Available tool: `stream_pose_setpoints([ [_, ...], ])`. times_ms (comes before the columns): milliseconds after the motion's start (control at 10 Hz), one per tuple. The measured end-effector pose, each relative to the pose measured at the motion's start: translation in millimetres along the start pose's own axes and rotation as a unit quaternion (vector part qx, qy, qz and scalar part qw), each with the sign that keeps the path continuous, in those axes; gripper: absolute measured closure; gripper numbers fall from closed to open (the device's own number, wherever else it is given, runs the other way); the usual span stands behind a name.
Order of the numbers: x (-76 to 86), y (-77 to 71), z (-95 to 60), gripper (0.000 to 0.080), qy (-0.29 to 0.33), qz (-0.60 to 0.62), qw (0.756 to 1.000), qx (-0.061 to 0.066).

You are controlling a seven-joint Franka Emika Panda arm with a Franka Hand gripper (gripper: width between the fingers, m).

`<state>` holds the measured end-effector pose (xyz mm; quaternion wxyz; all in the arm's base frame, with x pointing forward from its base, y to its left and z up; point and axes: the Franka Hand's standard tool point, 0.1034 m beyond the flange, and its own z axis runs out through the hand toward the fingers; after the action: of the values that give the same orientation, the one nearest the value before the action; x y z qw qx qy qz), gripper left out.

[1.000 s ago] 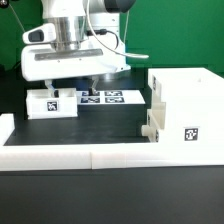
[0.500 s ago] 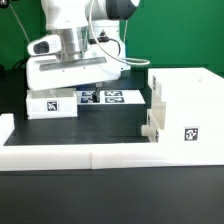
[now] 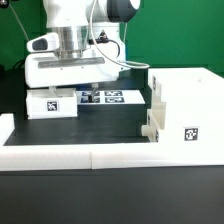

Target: Assemble drawer

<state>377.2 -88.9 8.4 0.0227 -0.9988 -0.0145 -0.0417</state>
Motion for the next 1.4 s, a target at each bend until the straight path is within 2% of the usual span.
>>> stream_pose_setpoints([
  [100, 0.0, 0.0, 0.2, 0.0475, 0.000, 0.000, 1.000, 0.000],
  [200, 0.0, 0.0, 0.2, 0.0475, 0.000, 0.000, 1.000, 0.000],
  [400, 0.1, 0.0, 0.1, 0.0753, 0.000, 0.000, 1.000, 0.000],
  [1000, 0.6, 0.1, 0.0, 0.0758, 0.001, 0.000, 1.000, 0.000],
  [1100, 3.3, -3.3, -1.8, 0.0758, -0.004, -0.004, 1.000, 0.004],
  [1200, 14.8, -11.5, -11.3, 0.0758, -0.011, -0.015, 1.000, 0.013],
  [1400, 40.2, -23.4, -29.4, 0.0758, -0.003, -0.024, 1.000, 0.017],
])
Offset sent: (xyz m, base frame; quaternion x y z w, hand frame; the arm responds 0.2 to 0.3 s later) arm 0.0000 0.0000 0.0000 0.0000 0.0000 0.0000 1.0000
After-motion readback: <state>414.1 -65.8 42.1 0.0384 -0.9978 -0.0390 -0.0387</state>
